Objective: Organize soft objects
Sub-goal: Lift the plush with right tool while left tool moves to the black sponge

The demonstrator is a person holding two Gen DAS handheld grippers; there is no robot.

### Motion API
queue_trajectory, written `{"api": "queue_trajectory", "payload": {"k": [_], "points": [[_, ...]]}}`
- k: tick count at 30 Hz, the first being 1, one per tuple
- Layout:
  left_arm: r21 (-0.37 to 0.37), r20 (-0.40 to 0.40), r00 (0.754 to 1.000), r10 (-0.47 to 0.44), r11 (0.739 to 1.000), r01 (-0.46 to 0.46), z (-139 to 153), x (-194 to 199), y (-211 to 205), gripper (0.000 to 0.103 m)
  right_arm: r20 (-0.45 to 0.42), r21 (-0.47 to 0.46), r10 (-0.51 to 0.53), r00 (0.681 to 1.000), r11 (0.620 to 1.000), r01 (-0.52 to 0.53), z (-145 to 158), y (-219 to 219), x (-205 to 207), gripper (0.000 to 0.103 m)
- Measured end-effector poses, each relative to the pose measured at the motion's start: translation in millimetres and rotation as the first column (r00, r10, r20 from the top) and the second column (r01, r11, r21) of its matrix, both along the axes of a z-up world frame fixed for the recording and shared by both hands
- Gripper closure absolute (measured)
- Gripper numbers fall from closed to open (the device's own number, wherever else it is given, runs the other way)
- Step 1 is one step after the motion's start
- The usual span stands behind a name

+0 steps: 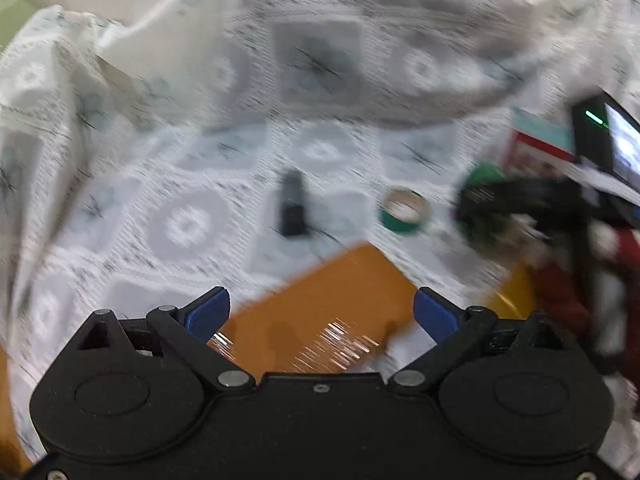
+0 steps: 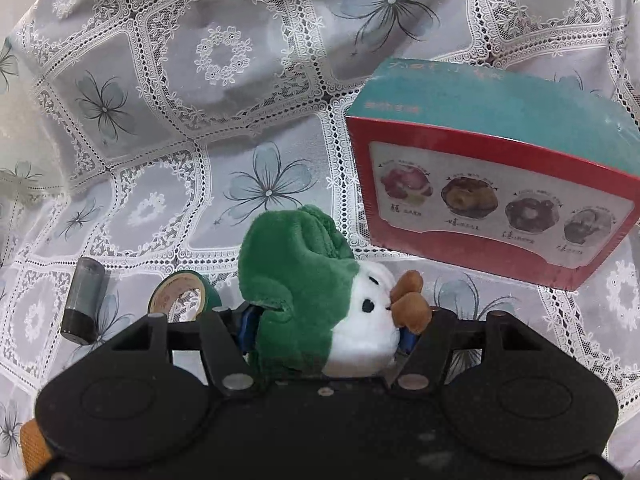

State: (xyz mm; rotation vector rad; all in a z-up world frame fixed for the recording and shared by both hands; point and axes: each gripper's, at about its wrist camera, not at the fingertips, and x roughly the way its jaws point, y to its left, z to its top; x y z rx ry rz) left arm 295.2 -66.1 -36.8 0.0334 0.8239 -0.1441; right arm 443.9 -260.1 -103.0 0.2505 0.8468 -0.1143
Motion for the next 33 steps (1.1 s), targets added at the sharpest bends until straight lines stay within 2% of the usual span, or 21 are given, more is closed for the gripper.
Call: {"api": "queue_trajectory", "payload": {"k": [5, 8, 15, 19, 22, 26, 30, 33], "points": [[0.022, -0.032, 0.997, -0.069, 0.997, 0.069, -4.8, -17.4, -33.6, 0.007, 0.012, 0.061, -0.012, 1.0, 0.998, 0.011, 1.9, -11.6, -4.0, 0.04], [0.011, -0.053, 0.995, -0.09, 0.996, 0.09, -11.6, -20.5, -43.9, 0.007, 0.01, 0.067, -0.01, 1.0, 0.998, 0.01, 4.2, -15.1, -5.6, 0.039], [0.014, -0.095, 0.99, -0.104, 0.994, 0.105, -26.3, -22.2, -58.0, 0.007, -0.004, 0.004, 0.092, 0.996, 0.996, -0.092, 19.4, -13.2, -3.8, 0.041], [0.006, -0.099, 0.989, -0.109, 0.994, 0.11, -29.3, -21.0, -63.4, 0.007, 0.062, -0.026, 0.125, 0.99, 0.992, -0.124, 44.8, -16.7, -19.7, 0.041], [0.002, -0.097, 0.99, -0.107, 0.994, 0.107, -30.4, -18.3, -67.4, 0.007, 0.093, -0.056, 0.13, 0.987, 0.991, -0.126, 57.3, -18.2, -32.5, 0.041], [0.02, -0.095, 0.99, -0.103, 0.994, 0.106, -34.0, -14.9, -72.7, 0.007, 0.122, -0.151, 0.134, 0.983, 0.982, -0.115, 65.7, -14.8, -48.7, 0.041], [0.032, -0.107, 0.99, -0.092, 0.995, 0.096, -38.8, -9.1, -76.7, 0.008, 0.123, -0.182, 0.117, 0.985, 0.979, -0.094, 66.0, -15.7, -66.7, 0.041], [0.031, -0.12, 0.989, -0.087, 0.995, 0.091, -40.8, -4.4, -78.0, 0.018, 0.124, -0.176, 0.091, 0.988, 0.982, -0.068, 63.7, -19.2, -80.1, 0.041]]}}
